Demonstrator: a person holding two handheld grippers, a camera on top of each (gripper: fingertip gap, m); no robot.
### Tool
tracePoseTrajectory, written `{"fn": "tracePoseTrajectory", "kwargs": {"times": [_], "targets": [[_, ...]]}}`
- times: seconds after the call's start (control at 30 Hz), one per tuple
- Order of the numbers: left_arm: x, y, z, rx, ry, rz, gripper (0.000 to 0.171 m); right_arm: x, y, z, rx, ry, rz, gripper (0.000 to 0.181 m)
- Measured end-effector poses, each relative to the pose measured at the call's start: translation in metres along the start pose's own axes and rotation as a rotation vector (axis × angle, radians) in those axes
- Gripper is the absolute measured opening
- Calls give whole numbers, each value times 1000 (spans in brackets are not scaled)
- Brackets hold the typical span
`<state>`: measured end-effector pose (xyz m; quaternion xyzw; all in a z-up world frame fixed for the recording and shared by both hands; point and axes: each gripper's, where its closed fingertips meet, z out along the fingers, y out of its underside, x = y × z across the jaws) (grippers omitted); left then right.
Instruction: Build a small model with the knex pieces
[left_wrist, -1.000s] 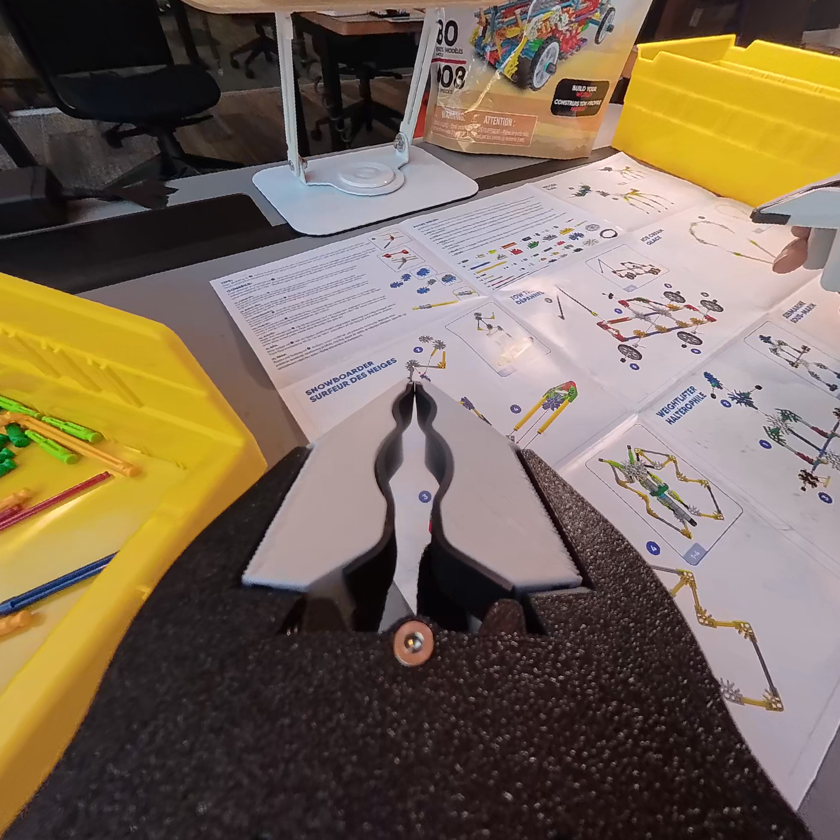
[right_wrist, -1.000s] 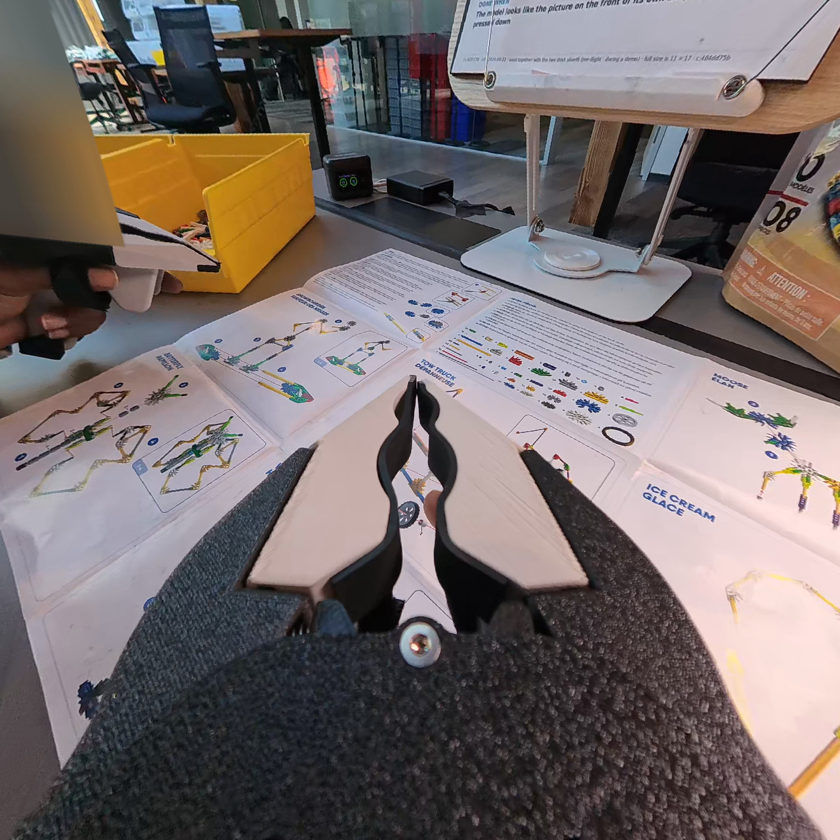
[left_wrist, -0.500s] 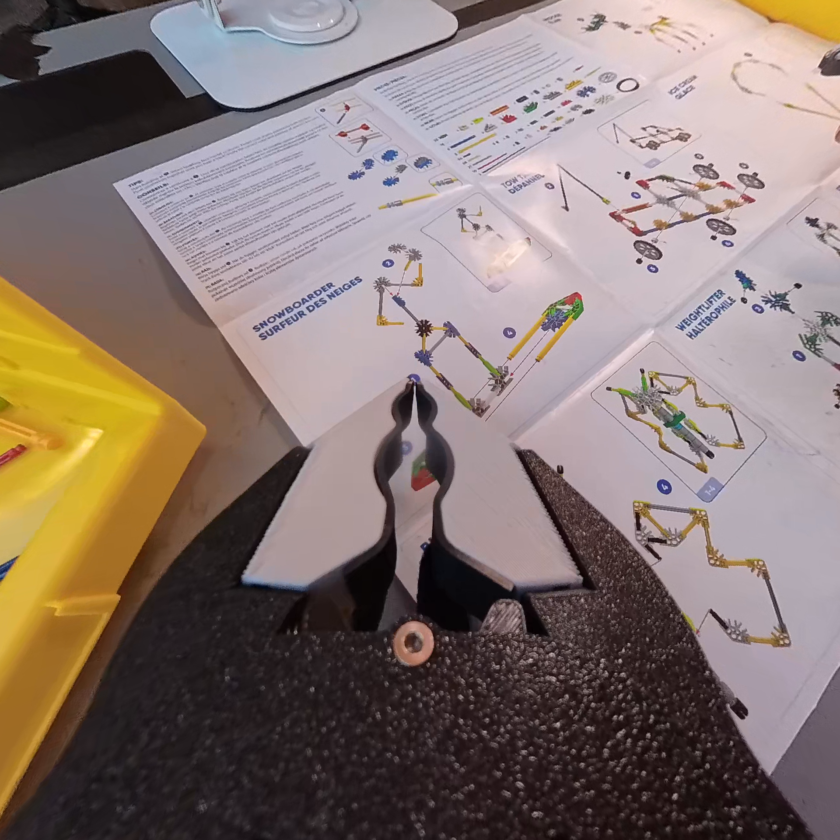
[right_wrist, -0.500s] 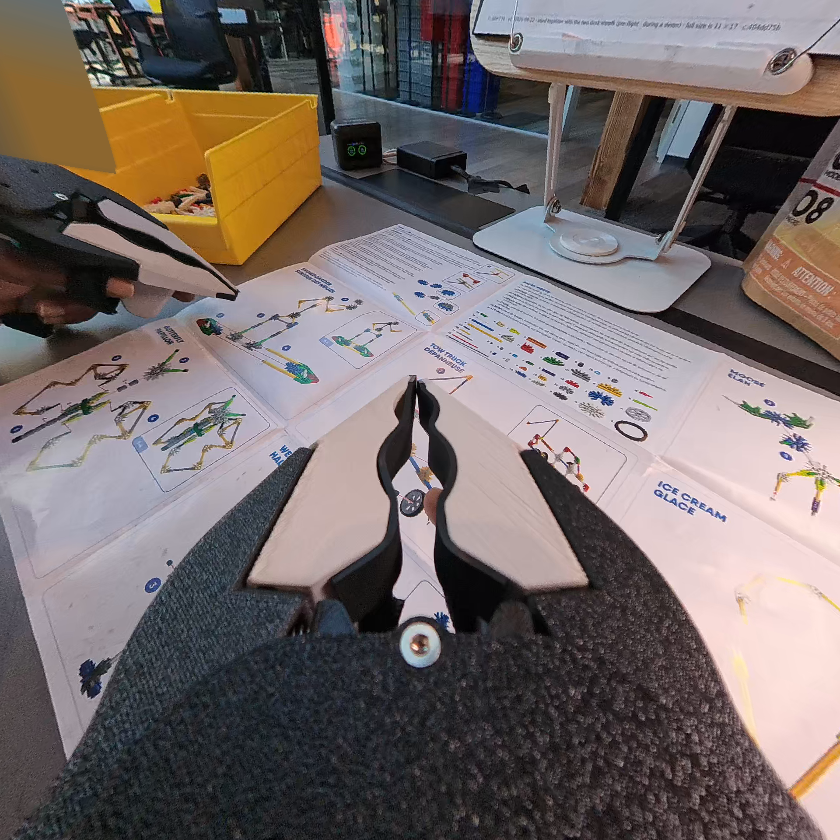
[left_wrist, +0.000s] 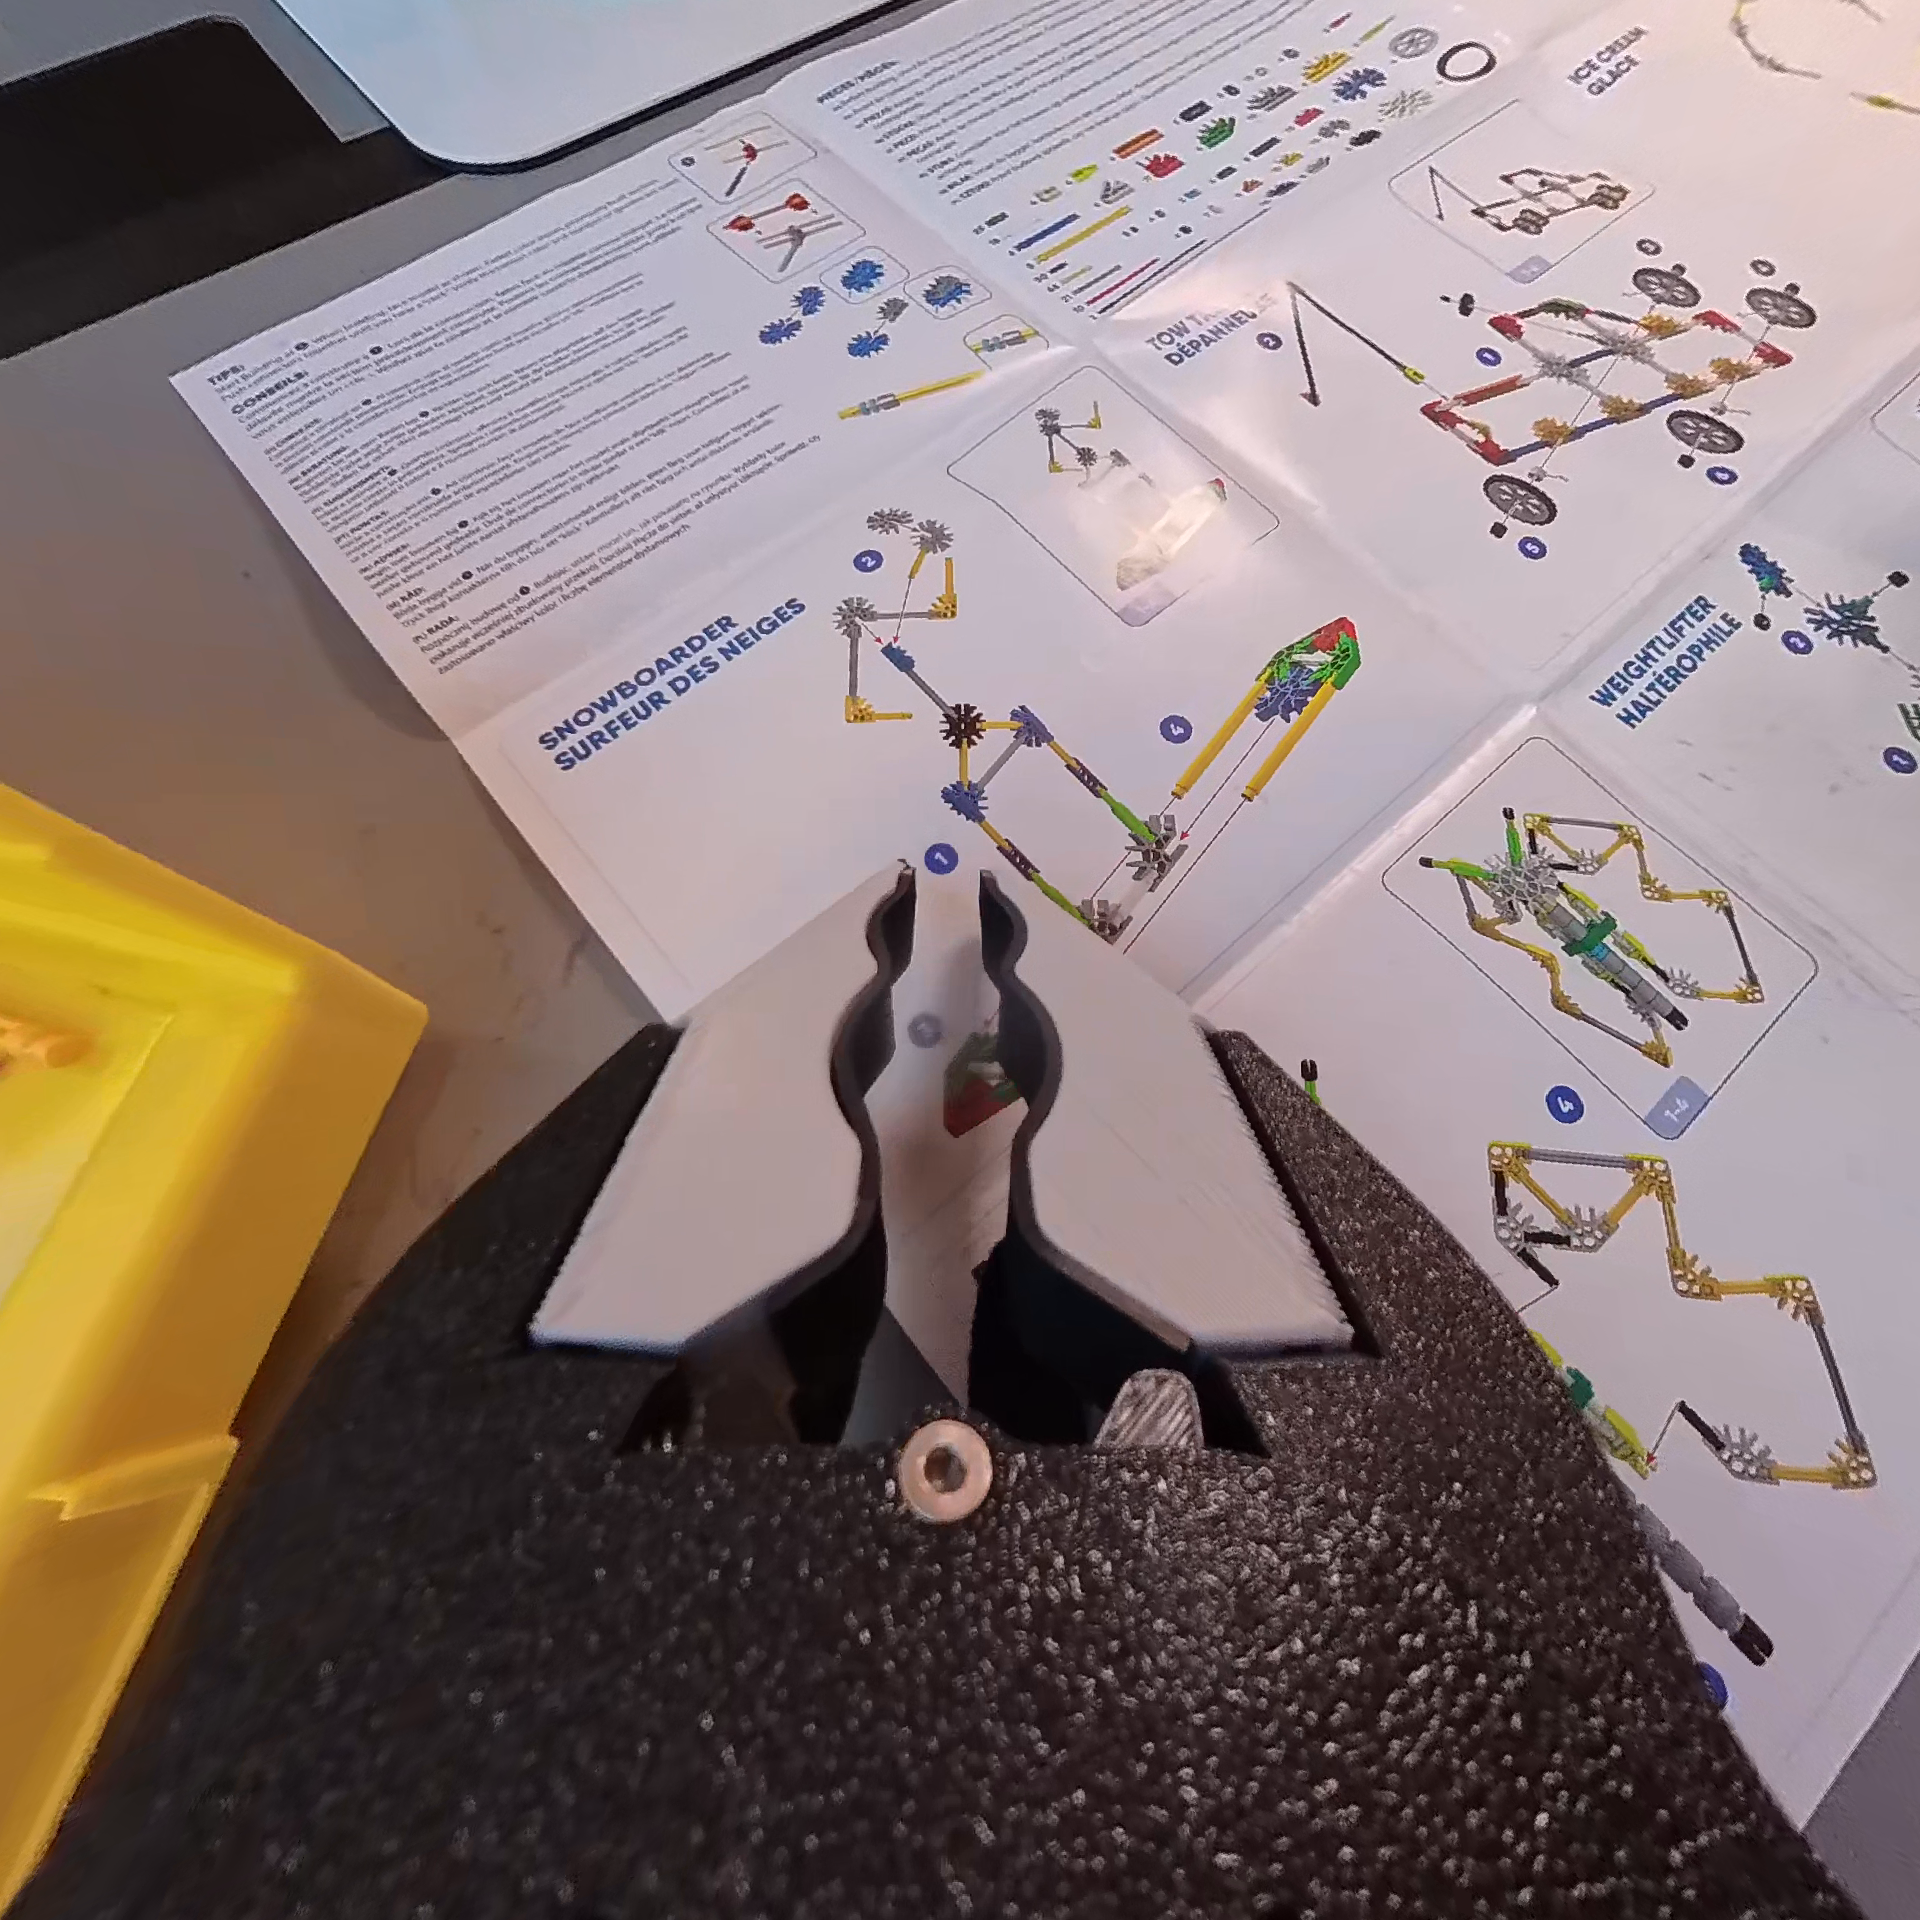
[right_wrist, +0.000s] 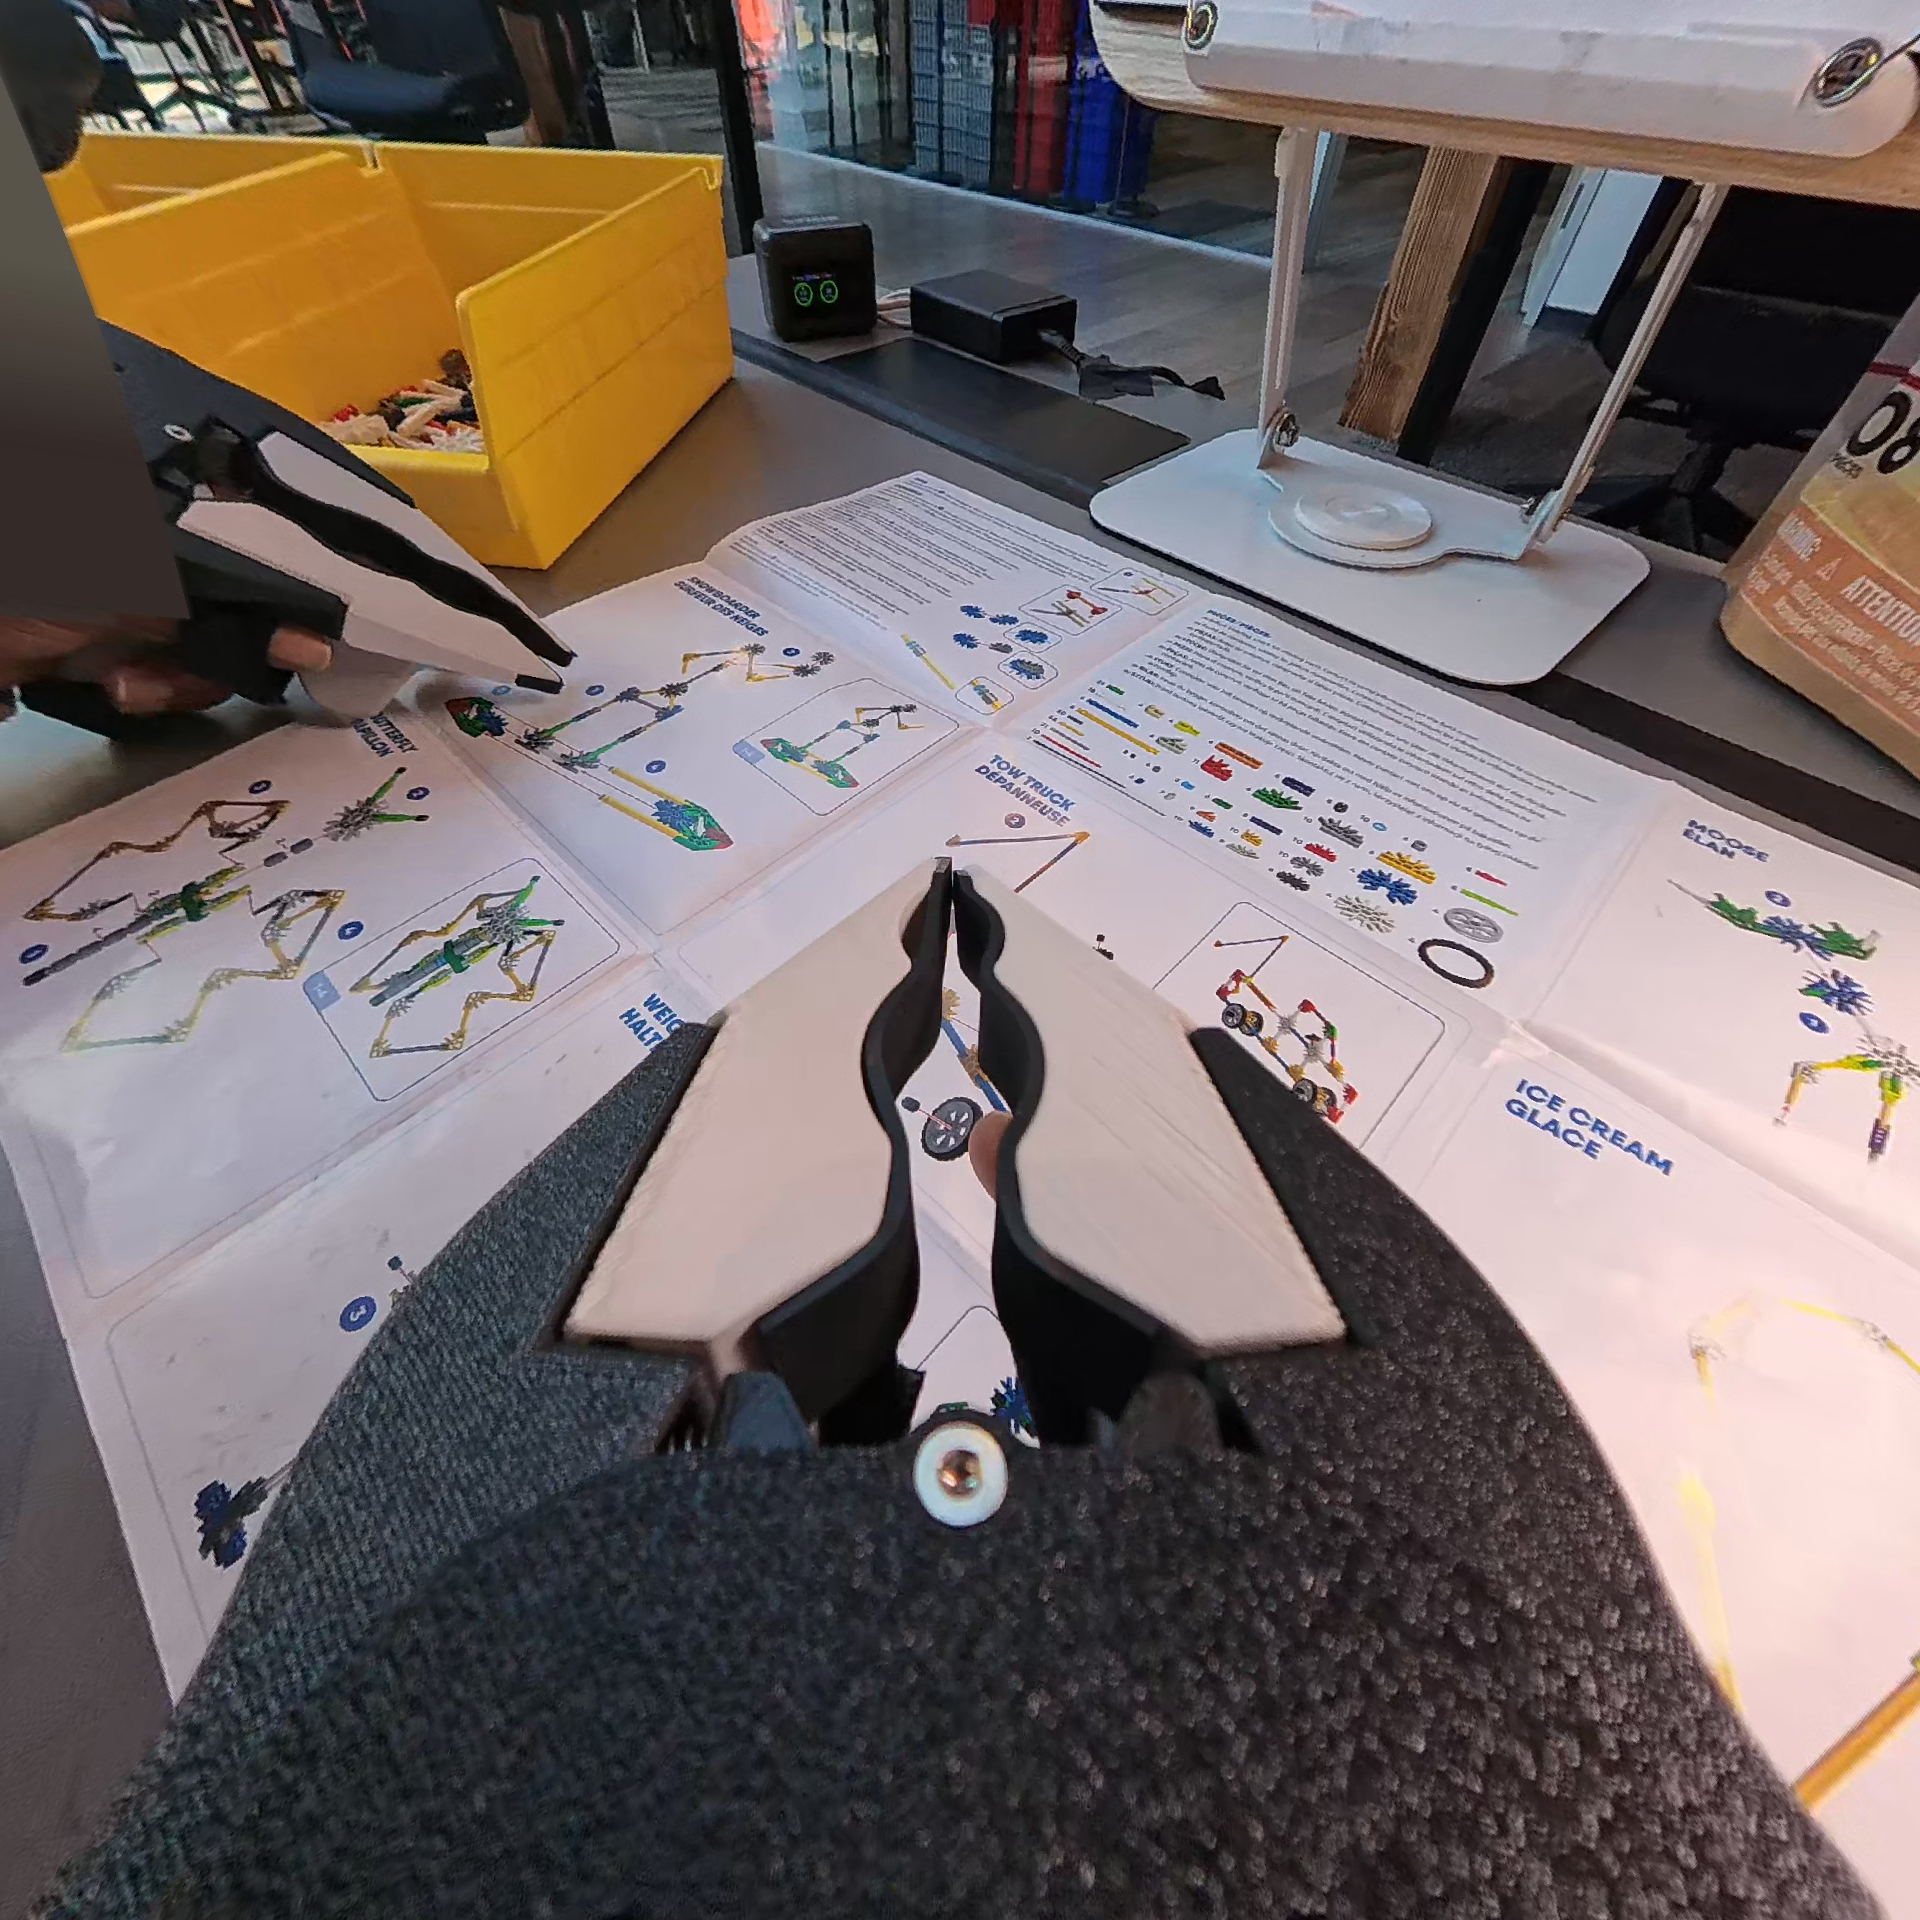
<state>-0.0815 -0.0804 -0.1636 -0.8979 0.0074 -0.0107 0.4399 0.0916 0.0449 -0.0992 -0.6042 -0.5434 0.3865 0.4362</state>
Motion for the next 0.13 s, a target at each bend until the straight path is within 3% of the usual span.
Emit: {"fn": "tracePoseTrajectory", "kwargs": {"times": [0.13], "targets": [[2,3,4,-25,7,18,9,0,2,1,-9,2,-3,0]]}}
